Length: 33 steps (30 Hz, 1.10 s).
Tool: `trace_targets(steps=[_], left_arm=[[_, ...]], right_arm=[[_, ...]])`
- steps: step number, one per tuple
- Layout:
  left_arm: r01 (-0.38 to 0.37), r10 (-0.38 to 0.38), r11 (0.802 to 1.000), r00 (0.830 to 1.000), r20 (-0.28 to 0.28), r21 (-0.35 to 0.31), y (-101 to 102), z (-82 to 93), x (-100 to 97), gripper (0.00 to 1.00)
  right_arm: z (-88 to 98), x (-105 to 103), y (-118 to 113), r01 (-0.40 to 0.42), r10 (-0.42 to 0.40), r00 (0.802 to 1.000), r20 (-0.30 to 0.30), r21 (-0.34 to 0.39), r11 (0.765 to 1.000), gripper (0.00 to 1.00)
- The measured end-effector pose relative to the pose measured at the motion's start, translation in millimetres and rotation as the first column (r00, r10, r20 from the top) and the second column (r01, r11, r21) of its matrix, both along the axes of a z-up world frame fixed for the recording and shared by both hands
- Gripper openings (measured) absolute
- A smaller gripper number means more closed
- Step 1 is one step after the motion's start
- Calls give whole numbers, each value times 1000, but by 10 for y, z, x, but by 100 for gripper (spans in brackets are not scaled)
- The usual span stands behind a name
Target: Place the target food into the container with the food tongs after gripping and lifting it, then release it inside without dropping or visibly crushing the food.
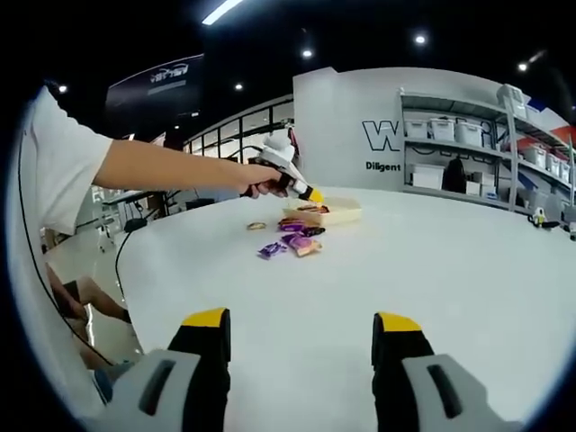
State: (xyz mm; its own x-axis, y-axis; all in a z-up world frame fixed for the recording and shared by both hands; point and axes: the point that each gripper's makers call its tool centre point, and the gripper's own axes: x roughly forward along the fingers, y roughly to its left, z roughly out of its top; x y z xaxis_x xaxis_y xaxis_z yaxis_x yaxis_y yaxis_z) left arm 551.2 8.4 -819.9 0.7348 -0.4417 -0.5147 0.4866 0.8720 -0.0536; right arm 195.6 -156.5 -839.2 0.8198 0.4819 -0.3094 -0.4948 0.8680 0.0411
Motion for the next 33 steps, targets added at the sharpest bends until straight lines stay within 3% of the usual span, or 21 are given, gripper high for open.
trace_targets(steps=[7, 13, 20, 23, 33], left_arm=[[49, -50, 999, 996, 68, 20, 1, 245, -200, 28], [91, -95, 994, 992, 81, 55, -14, 365, -480, 28], [115, -117, 993, 992, 54, 40, -56, 354, -854, 28], [131, -131, 991, 991, 37, -7, -92, 339, -1020, 28], [171, -171, 985, 985, 1, 30, -35, 161, -1457, 28]], right_arm=[[30, -18, 54, -11, 11, 1000, 10, -2, 1000, 60], [49, -24, 86, -18, 18, 1000, 11, 0, 1000, 60], [90, -57, 179, -34, 34, 999, 26, 7, 999, 60], [104, -79, 210, -41, 41, 999, 29, 11, 999, 60], [133, -141, 275, -58, 58, 998, 40, 14, 998, 60]])
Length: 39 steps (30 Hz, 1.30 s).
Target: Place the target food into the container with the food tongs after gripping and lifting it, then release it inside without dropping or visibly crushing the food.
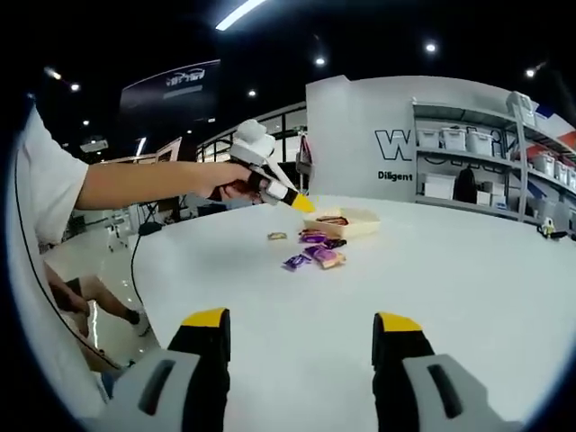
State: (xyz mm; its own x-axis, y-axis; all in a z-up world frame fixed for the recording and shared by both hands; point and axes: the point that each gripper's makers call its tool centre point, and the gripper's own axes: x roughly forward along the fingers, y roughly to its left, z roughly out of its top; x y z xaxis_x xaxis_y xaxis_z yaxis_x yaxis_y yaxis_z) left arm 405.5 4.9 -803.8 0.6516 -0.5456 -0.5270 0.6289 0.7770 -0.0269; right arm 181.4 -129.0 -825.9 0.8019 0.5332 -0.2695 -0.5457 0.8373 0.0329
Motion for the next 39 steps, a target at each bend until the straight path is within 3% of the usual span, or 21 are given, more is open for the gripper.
trace_targets(steps=[8, 12, 18, 25, 39], left_arm=[[21, -21, 1000, 999, -46, 2, -48, -156, -261, 28], [37, -36, 999, 998, -45, 32, -84, -219, -365, 28], [41, -39, 999, 998, -55, 23, -208, -358, -551, 28], [23, -22, 1000, 997, -74, 12, -215, -423, -517, 28], [37, -37, 999, 997, -60, 3, -260, -407, -693, 28]], right_arm=[[-15, -55, 98, -27, 27, 1000, -1, 0, 1000, 60], [-17, -71, 112, -33, 33, 999, -1, -1, 999, 60], [-24, -104, 146, -43, 43, 999, -1, 0, 999, 60], [-50, -149, 145, -47, 47, 999, -3, 4, 999, 60], [-55, -177, 155, -48, 48, 999, 2, 2, 999, 59]])
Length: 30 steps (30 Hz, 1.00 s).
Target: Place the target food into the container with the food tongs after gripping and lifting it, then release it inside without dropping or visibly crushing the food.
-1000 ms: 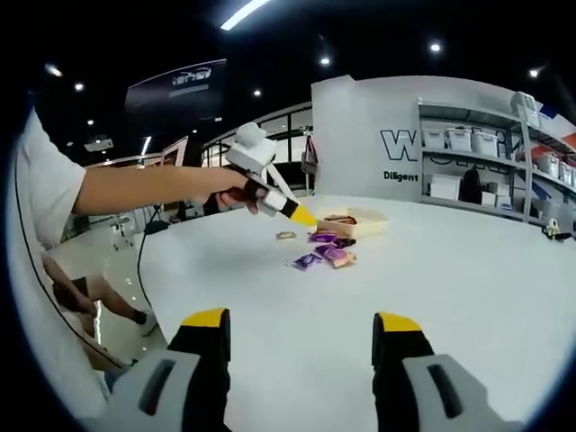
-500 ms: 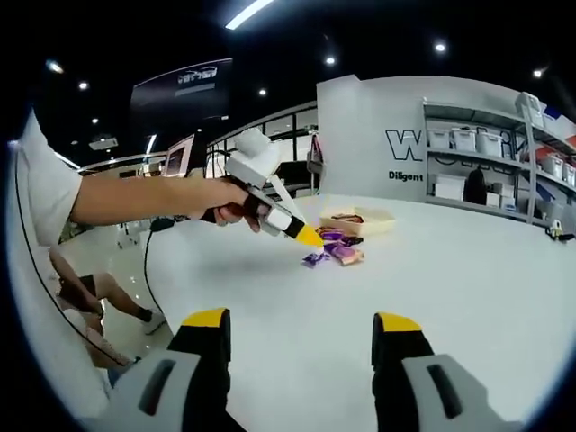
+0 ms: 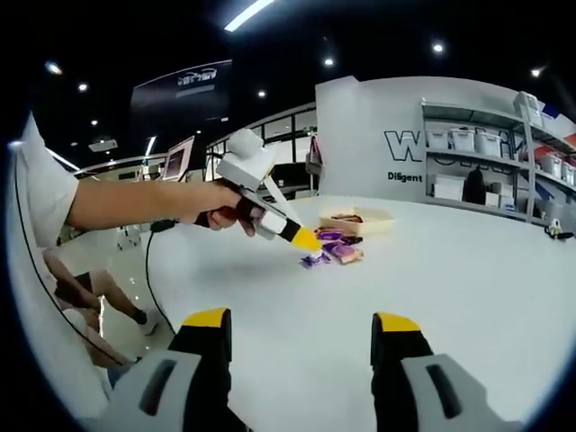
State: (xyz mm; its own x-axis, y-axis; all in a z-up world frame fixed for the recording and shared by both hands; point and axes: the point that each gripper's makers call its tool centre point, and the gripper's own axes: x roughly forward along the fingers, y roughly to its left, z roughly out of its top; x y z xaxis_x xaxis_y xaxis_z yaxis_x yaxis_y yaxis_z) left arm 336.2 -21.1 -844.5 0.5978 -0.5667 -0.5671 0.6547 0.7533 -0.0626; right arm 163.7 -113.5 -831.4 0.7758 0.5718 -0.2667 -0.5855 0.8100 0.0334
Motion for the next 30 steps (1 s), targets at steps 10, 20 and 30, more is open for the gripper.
trace_targets(steps=[10, 20, 30], left_arm=[[3, -2, 1000, 1000, -10, 10, -31, -61, -28, 29], [12, -11, 999, 1000, -10, 31, -24, -105, -29, 28], [89, -92, 992, 995, 27, 87, -106, -98, -18, 29]], right_arm=[[-4, -21, -1, 1, -1, 1000, 2, -1, 1000, 58], [-11, -22, -7, 5, -5, 1000, 2, -6, 1000, 58], [-23, -16, -41, 14, -14, 1000, 0, -8, 1000, 57]])
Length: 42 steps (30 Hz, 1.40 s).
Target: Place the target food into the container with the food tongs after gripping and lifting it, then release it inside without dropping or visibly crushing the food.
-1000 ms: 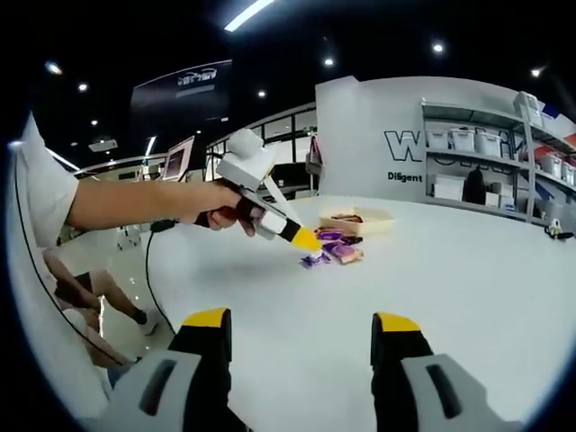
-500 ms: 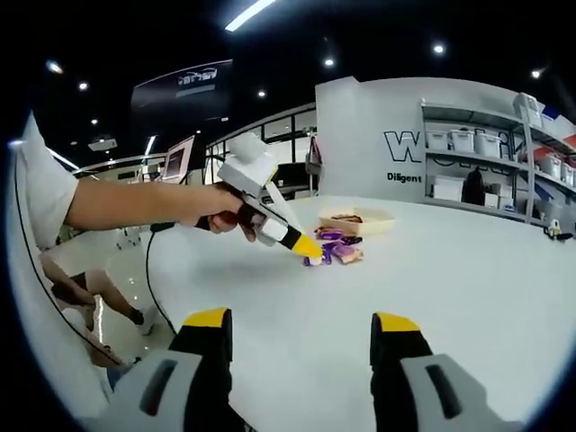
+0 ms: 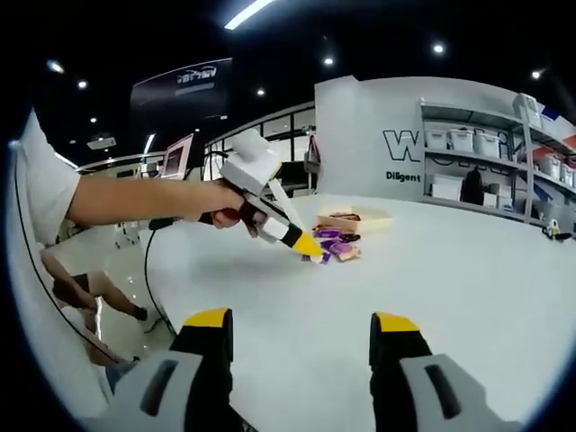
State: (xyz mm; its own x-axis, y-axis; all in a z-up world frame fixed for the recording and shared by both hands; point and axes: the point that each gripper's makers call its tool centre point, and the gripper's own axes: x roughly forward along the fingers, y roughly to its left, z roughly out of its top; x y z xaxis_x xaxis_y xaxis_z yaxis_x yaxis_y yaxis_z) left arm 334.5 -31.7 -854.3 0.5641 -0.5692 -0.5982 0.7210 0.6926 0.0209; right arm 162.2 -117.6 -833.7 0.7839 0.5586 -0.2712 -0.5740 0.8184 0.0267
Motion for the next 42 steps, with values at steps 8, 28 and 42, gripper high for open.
trace_targets(steps=[8, 28, 42], left_arm=[[58, -58, 998, 998, -12, -3, -55, -14, -40, 23], [37, -48, 991, 995, -83, -130, -10, 135, -1, 19], [25, -29, 989, 999, -29, -147, 70, 610, 263, 20]], right_arm=[[-8, 26, 9, 0, 0, 1000, -4, -2, 1000, 57], [-15, 86, -19, 9, -9, 1000, -7, -6, 1000, 56], [-24, 135, -125, 34, -34, 999, -13, 27, 999, 60]])
